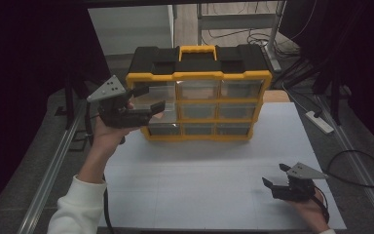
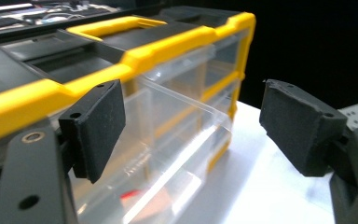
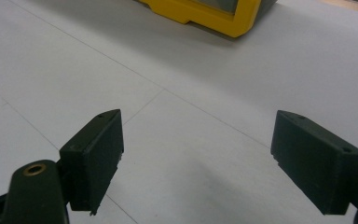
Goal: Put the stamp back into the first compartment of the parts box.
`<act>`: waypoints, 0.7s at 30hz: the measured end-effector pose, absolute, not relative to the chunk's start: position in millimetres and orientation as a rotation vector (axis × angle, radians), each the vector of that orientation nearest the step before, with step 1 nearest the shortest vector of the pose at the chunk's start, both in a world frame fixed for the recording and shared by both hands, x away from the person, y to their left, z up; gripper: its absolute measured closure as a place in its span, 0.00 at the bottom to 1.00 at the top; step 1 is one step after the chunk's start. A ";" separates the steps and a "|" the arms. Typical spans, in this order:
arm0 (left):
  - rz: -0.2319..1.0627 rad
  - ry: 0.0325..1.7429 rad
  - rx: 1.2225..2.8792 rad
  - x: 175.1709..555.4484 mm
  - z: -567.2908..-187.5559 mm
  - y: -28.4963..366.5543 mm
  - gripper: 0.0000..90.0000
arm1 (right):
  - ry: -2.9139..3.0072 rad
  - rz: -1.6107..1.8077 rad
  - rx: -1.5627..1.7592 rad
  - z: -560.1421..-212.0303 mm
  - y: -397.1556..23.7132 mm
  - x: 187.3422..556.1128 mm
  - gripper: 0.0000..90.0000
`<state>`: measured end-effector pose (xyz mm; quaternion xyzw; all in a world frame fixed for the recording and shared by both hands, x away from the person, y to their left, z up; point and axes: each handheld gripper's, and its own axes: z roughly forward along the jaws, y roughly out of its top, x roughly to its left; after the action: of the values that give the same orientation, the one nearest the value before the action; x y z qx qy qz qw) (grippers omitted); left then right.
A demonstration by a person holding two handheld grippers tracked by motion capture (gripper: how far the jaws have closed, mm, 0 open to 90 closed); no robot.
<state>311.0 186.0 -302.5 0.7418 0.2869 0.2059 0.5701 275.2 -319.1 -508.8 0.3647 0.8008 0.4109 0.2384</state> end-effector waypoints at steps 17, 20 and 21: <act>0.444 0.620 1.774 265.3 -344.4 177.0 0.25 | 2.194 1.127 0.997 -508.7 -319.0 275.2 0.20; 0.441 0.634 1.777 260.3 -355.9 179.2 0.25 | 2.192 1.128 1.002 -508.7 -319.1 275.1 0.20; 0.443 0.635 1.786 258.9 -359.9 179.9 0.25 | 2.192 1.130 1.002 -508.7 -319.3 275.2 0.20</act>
<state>258.9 179.9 -359.9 0.7584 0.2699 0.1882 0.5626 275.2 -319.3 -508.7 0.3658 0.7998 0.4125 0.2375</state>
